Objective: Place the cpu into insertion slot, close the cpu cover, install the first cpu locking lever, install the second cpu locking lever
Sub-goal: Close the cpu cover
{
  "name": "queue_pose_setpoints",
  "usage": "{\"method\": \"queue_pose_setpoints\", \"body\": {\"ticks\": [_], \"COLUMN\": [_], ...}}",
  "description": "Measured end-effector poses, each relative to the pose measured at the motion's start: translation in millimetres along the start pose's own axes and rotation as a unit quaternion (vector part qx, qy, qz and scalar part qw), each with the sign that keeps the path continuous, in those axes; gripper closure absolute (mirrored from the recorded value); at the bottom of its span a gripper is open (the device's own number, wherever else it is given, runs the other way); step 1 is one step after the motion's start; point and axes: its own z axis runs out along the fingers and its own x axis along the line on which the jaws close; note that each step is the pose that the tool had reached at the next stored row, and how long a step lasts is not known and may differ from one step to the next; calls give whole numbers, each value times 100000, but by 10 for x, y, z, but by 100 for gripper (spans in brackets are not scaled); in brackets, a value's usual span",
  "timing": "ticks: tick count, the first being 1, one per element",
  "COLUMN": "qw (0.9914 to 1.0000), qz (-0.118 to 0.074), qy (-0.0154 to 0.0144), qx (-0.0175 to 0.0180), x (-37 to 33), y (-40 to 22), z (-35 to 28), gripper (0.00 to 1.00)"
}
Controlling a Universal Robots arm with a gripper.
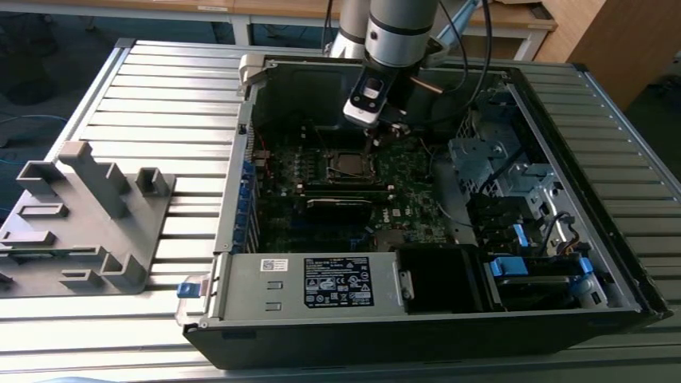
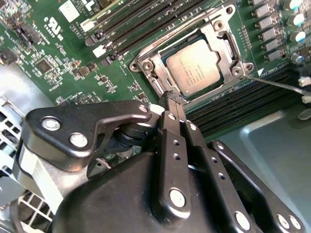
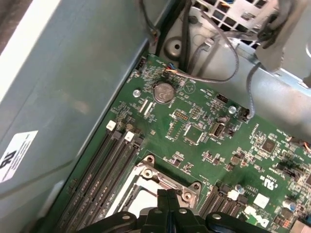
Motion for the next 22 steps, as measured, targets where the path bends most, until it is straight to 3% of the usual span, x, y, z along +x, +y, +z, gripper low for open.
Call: {"method": "queue_pose_setpoints", "body": {"ticks": [6, 11, 14, 17, 22], "qw": [99909, 99708, 99490, 99208, 98574], "qz": [-4262, -7631, -10091, -12556, -16829], "qy": [22, 42, 54, 70, 96], "qx": [42, 76, 98, 122, 159], "x": [0, 0, 0, 0, 0], "y": [0, 0, 0, 0, 0], "z": [1, 1, 2, 3, 6], "gripper": [89, 89, 89, 89, 89]}}
